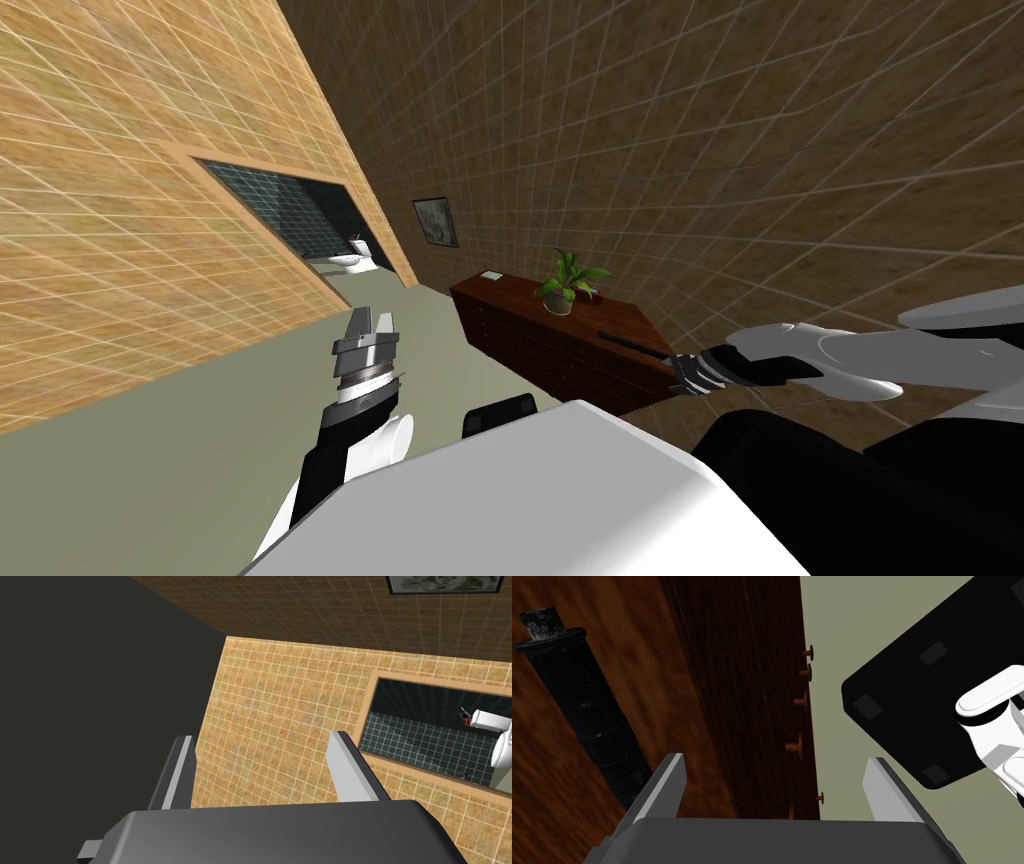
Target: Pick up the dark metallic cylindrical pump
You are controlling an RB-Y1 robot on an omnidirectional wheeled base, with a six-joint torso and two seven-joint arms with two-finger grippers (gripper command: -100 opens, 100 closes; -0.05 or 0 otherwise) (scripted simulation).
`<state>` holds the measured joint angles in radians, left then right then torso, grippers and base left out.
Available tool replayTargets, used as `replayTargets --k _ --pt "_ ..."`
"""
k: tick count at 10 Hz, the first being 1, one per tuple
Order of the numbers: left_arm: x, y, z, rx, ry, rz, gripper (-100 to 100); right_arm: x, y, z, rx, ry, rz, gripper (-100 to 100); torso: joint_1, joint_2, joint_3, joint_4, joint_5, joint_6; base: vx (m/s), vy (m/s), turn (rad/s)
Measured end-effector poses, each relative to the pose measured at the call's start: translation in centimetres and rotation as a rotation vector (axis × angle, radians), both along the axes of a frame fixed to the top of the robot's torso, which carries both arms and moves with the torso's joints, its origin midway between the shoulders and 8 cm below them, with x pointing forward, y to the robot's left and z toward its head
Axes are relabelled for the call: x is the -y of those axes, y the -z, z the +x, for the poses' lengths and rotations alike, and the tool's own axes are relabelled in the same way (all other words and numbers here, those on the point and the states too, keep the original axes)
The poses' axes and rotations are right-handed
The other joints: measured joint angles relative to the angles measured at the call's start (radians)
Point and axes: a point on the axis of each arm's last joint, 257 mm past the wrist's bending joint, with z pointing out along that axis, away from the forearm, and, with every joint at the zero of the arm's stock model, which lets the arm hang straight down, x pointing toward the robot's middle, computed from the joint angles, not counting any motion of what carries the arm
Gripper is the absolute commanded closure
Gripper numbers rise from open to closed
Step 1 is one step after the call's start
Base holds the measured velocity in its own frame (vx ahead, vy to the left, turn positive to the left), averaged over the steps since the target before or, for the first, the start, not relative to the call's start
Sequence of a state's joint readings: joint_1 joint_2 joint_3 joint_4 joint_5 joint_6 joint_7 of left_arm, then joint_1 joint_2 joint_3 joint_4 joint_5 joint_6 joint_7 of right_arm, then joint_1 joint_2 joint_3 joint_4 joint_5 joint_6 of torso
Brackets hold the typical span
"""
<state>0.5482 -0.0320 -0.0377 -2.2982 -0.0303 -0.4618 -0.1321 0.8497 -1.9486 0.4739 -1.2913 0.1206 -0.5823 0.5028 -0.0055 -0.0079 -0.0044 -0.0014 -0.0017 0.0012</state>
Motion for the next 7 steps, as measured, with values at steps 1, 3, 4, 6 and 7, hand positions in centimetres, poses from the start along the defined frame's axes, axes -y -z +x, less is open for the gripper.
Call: replayTargets --k 1,3,4,6,7 --pt "0.0 0.0 0.0 0.0 0.0 0.0 0 0.3 -0.2 0.3 -0.002 -0.013 -0.011 -100 0.003 0.003 0.002 0.001 0.0 0.001 0.115 -0.055 0.286" --pt "0.0 0.0 0.0 0.0 0.0 0.0 0 1.7 -1.4 -0.1 -0.044 -0.045 -0.06 -100 -0.002 -0.005 -0.003 -0.001 0.0 -0.002 0.187 -0.139 0.382" --pt "0.0 0.0 0.0 0.0 0.0 0.0 0 1.6 -1.3 -0.7 -0.063 -0.053 -0.062 -100 -0.004 -0.005 -0.003 -0.001 -0.001 0.0 0.156 -0.161 0.193" --pt "0.0 0.0 0.0 0.0 0.0 0.0 0 -0.1 0.2 -3.4 -0.105 -0.044 -0.025 -100 -0.003 -0.001 -0.001 0.0 -0.001 0.001 0.068 -0.088 0.047" --pt "0.0 0.0 0.0 0.0 0.0 0.0 0 0.0 0.3 -3.5 -0.111 -0.046 -0.022 -100 0.001 0.003 0.002 0.001 0.0 0.001 0.004 -0.013 -0.006"
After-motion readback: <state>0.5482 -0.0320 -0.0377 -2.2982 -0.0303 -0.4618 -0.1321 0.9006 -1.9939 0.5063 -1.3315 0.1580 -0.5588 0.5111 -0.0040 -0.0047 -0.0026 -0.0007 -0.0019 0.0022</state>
